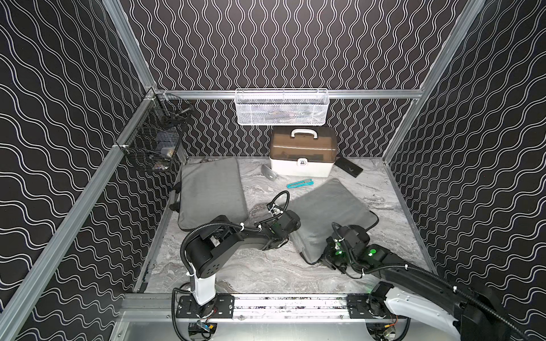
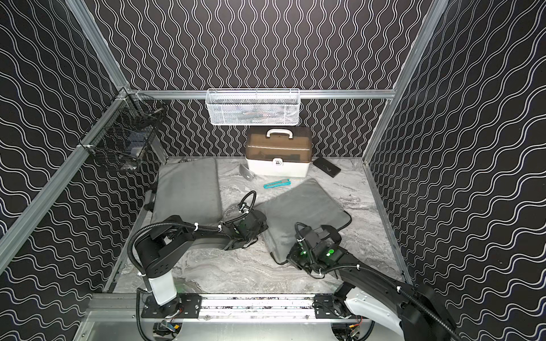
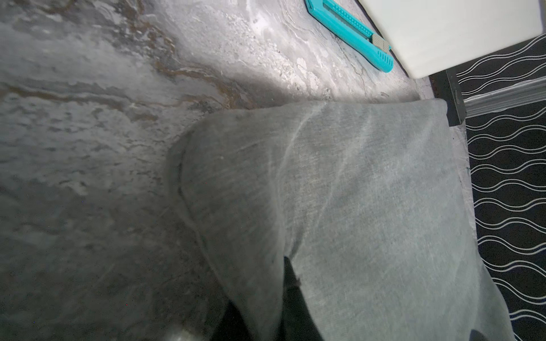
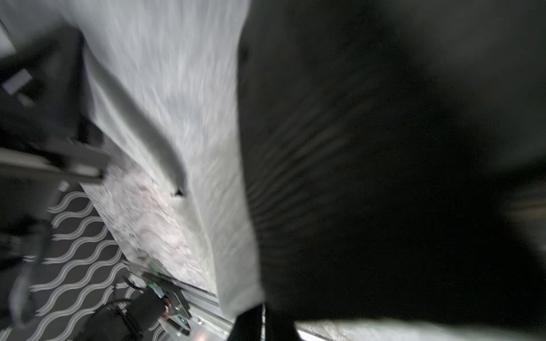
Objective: Put the mouse into the laptop bag
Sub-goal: Unzip the zipper on the zippered laptop bag.
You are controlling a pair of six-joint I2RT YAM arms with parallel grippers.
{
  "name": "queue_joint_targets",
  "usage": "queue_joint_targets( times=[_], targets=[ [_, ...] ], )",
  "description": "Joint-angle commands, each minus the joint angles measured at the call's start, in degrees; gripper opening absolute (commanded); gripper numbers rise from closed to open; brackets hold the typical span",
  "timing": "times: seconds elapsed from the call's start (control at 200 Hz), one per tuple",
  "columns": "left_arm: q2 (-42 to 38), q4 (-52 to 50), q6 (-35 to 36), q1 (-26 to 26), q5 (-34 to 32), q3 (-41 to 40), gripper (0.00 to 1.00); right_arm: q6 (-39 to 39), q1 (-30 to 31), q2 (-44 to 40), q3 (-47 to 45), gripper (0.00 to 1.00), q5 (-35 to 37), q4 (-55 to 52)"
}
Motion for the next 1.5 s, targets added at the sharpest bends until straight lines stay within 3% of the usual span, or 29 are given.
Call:
queue_joint_targets(
  times=[0.0,0.205,0.365,0.435,0.5,0.54,0.62,0.69,0.916,1.031,1.091,1.161,1.226,1.351,1.491],
  targets=[
    [-1.1,-5.9,-2.2,-0.2,-1.3,-0.6,0.00,3.8,3.8,2.8,2.7,0.00,2.1,6.5],
    [-5.5,-7.4,-3.9,-0.3,-4.2,-3.3,0.00,6.6,2.5,2.5,5.8,0.00,11.6,-3.0],
    [-11.8,-8.4,-7.4,-2.8,-9.8,-8.8,0.00,2.9,-10.1,-3.6,4.1,0.00,6.4,-6.8],
    [-14.3,-9.7,-8.6,-5.2,-12.1,-10.4,0.24,0.8,-16.9,-5.8,2.8,0.00,2.9,-9.3],
    [-16.3,-9.9,-9.3,-7.4,-13.9,-12.0,0.61,-1.2,-22.3,-7.3,2.0,0.00,1.1,-11.9],
    [-16.9,-9.3,-9.4,-8.1,-13.7,-12.9,0.73,-2.3,-24.8,-7.9,1.6,0.00,0.2,-12.7],
    [-17.3,-8.0,-9.2,-8.2,-11.6,-14.1,0.85,-4.1,-28.0,-8.0,0.7,0.00,-2.4,-12.7],
    [-17.8,-8.6,-8.9,-8.1,-12.3,-14.2,0.90,-5.8,-30.1,-6.9,0.6,0.00,-3.7,-13.1],
    [-14.3,-5.5,-5.9,-6.7,-10.3,-12.8,0.97,-7.8,-32.6,-6.8,0.2,0.00,-7.8,-12.7],
    [-8.6,-6.7,-4.4,-5.8,-10.0,-8.1,0.90,-8.2,-32.6,-7.4,-0.2,0.00,-8.3,-13.2],
    [-5.9,-5.7,-4.0,-5.1,-9.5,-6.8,0.67,-8.6,-32.6,-7.4,0.0,0.00,-8.5,-13.6],
    [-4.0,-3.1,-4.0,-4.5,-8.7,-6.6,0.23,-8.9,-32.4,-6.7,-0.3,0.00,-10.2,-12.8],
    [-3.3,-3.8,-4.6,-4.5,-9.1,-5.7,0.00,-8.1,-31.9,-5.6,-0.8,0.00,-12.2,-12.5],
    [-2.9,-7.3,-5.7,-4.5,-10.2,-3.2,0.00,-4.4,-27.0,-5.1,-1.1,0.00,-13.3,-11.6],
    [-3.1,-8.3,-7.3,-4.7,-11.8,-2.9,0.00,3.6,-15.1,-8.1,-1.1,0.00,-8.6,-7.2]
  ],
)
